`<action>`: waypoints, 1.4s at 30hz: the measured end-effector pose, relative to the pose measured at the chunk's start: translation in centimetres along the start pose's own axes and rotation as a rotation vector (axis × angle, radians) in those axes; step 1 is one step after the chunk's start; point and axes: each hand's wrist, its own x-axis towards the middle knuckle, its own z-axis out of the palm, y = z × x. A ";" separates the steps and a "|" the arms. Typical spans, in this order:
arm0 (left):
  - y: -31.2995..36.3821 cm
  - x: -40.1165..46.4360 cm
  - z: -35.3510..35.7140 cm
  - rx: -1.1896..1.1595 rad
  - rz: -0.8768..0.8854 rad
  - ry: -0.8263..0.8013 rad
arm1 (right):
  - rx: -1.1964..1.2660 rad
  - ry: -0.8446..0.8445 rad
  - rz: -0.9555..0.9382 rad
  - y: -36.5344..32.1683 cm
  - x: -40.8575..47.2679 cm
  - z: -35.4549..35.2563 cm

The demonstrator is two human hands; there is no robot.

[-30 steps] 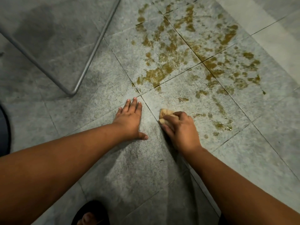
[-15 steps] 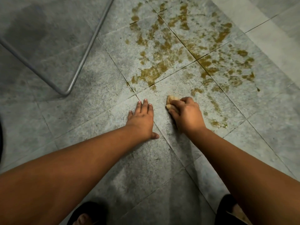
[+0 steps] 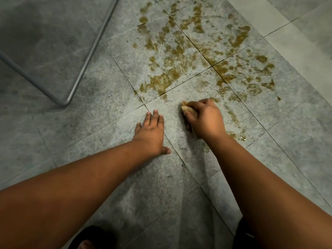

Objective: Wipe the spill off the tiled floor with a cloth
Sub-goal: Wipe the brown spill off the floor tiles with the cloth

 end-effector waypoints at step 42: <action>8.7 0.2 1.7 -0.024 0.086 0.082 | -0.191 -0.486 -0.689 9.3 -5.7 -4.2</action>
